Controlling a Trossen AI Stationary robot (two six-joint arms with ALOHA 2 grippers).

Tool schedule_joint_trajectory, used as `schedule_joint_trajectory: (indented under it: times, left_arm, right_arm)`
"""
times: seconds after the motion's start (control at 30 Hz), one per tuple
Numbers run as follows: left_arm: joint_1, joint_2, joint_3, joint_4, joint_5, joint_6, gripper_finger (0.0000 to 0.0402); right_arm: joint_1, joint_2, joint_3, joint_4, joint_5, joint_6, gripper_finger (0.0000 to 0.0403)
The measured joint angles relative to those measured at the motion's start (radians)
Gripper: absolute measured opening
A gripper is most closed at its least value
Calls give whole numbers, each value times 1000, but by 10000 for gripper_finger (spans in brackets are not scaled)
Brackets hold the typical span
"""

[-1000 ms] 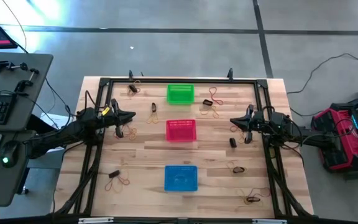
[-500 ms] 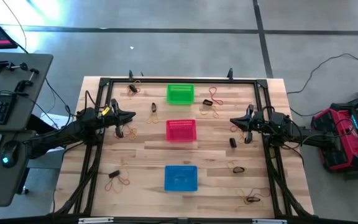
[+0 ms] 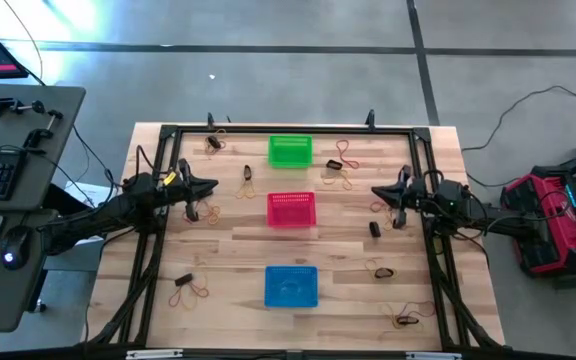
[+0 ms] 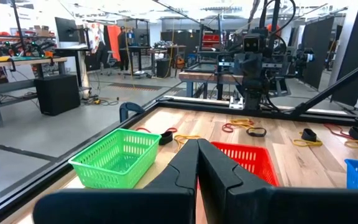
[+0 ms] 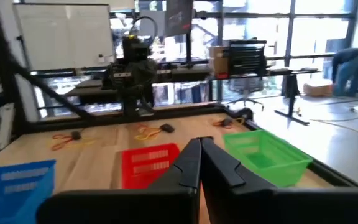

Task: Sort rubber bands into baskets
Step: Put the black rubber band into the red bin

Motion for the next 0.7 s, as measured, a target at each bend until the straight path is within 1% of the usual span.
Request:
schedule_joint_trajectory:
  times: [0.07,0.17,0.33,0.4,0.53,0.63,0.7]
  left_arm:
    - [0,0,0,0,0,0,0]
    - [0,0,0,-3,-2,0,0]
    - [0,4,0,-5,-61,-15,0]
    - [0,4,0,-5,-72,6,0]
    - [0,4,0,1,-76,58,0]
    - [0,4,0,1,-77,60,0]
    - [0,5,0,1,-78,60,0]
  right_arm:
    - [0,0,0,17,30,4,0]
    - [0,0,0,31,41,-3,0]
    - [0,6,0,33,40,11,0]
    - [0,21,3,28,41,12,0]
    - [0,87,47,20,82,16,0]
    - [0,160,109,11,86,32,0]
    - [0,217,157,-18,106,44,0]
